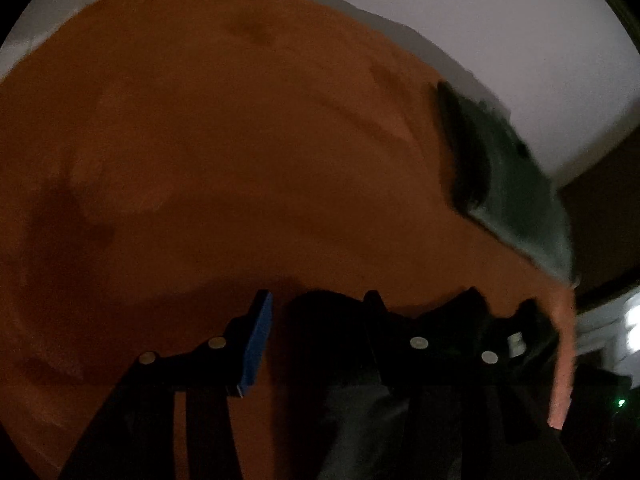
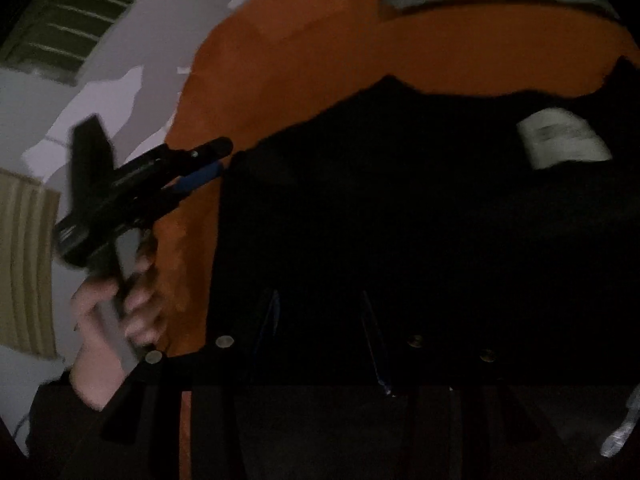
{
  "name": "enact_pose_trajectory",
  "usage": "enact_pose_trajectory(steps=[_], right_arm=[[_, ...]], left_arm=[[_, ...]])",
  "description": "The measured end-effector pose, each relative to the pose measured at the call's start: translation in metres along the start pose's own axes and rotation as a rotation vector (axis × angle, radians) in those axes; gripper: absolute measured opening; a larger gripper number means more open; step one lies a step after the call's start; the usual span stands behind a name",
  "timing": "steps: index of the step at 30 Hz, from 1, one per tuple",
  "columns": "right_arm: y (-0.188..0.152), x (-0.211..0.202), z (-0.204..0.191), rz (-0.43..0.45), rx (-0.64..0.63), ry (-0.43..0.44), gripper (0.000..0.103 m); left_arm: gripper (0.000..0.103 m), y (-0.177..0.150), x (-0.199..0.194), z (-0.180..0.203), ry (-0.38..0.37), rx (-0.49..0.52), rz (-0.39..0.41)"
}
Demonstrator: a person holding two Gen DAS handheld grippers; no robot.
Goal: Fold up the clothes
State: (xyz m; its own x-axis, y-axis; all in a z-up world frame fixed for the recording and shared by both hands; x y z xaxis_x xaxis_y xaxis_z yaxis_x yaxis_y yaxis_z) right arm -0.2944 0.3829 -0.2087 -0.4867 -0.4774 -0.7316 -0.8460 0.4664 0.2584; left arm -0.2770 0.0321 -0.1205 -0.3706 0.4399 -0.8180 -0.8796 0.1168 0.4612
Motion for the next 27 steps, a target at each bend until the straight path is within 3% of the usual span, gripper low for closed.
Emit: enact_pose_trajectory(steps=[2, 4, 5, 7, 10, 12, 14, 19, 22, 24, 27], right_arm=[[0.005, 0.013, -0.002, 0.016, 0.037, 0.009, 0.041], [0.01, 0.018, 0.002, 0.038, 0.057, -0.026, 0.003], [0.011, 0.016, 0.007, 0.057, 0.065, -0.056, 0.002], [0.009, -0.006, 0.006, 0.123, 0.1, -0.02, 0.002], [0.0, -0.035, 0.012, 0.189, 0.127, -0.036, 0.002], [-0.01, -0.04, 0.019, 0.179, 0.165, -0.057, 0.002], [-0.015, -0.035, 0.02, 0.16, 0.163, -0.077, 0.002], [-0.018, -0.029, 0.022, 0.148, 0.153, -0.09, 0.003], [-0.019, -0.018, 0.018, 0.117, 0.169, -0.054, 0.006], [-0.016, -0.025, 0.017, 0.142, 0.16, -0.012, 0.01], [-0.012, -0.043, 0.017, 0.216, 0.08, -0.073, 0.034]], left_arm=[[0.049, -0.005, 0.001, 0.003, 0.013, 0.035, -0.016], [0.049, -0.006, -0.001, 0.006, 0.038, 0.078, -0.015], [0.049, -0.006, -0.001, 0.008, 0.055, 0.105, -0.011], [0.049, -0.006, 0.001, 0.013, 0.078, 0.16, -0.008], [0.049, -0.009, 0.008, 0.016, 0.126, 0.236, -0.015], [0.051, -0.013, 0.016, 0.011, 0.182, 0.262, -0.033], [0.053, -0.014, 0.023, 0.01, 0.221, 0.259, -0.032], [0.053, 0.018, -0.001, -0.007, 0.306, 0.114, 0.088], [0.054, 0.037, -0.021, -0.03, 0.298, -0.004, 0.129], [0.054, 0.04, -0.03, -0.039, 0.262, -0.056, 0.141], [0.055, 0.023, -0.029, -0.033, 0.074, -0.084, 0.078]])
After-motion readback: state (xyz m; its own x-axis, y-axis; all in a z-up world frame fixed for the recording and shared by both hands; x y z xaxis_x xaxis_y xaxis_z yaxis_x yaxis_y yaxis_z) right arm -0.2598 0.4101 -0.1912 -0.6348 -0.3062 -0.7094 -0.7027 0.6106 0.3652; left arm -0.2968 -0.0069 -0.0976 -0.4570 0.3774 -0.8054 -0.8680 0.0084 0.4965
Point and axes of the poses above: each gripper's, at about its wrist camera, not at the fingertips, and x roughly the way its jaws point, z to its right, y to its top, the point moved 9 cm from there along x, roughly the way its jaws point, and after that the axes turned 4 degrees about z, right-handed, at the moved point
